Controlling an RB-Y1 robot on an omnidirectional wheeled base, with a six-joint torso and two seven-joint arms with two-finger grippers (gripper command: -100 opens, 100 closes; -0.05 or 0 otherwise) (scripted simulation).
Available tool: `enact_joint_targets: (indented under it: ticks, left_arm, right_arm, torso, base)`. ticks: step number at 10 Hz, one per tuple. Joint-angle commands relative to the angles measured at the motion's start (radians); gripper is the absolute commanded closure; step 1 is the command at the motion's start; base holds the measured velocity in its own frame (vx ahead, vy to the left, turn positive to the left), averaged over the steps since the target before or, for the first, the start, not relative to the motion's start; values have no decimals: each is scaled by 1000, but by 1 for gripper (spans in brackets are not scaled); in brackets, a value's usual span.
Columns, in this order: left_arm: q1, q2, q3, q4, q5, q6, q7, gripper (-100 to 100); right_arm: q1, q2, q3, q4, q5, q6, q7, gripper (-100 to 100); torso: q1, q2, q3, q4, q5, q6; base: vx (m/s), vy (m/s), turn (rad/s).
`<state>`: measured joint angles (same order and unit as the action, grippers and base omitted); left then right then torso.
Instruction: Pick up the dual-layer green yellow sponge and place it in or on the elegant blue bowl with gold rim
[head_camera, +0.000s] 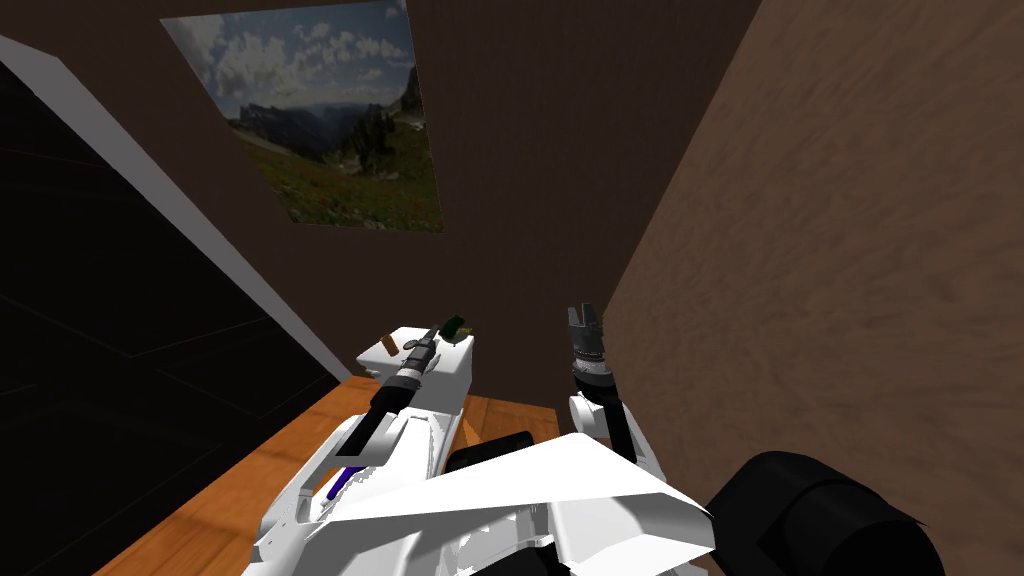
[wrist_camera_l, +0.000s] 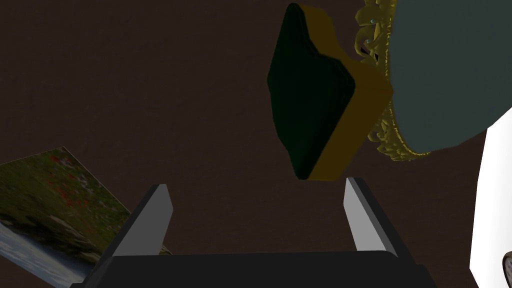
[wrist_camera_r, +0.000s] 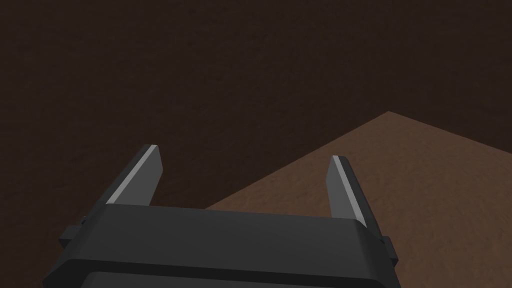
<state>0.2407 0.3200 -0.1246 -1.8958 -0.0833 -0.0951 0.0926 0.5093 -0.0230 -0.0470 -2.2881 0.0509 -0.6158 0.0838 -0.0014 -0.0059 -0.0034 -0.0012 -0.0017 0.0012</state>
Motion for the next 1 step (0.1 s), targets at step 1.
enact_joint_targets:
  ticks: [1]
  left_arm:
    - [0,0,0,0,0,0,0,0]
  right_arm:
    - [0,0,0,0,0,0,0,0]
  torso:
    - [0,0,0,0,0,0]
  base:
    - [0,0,0]
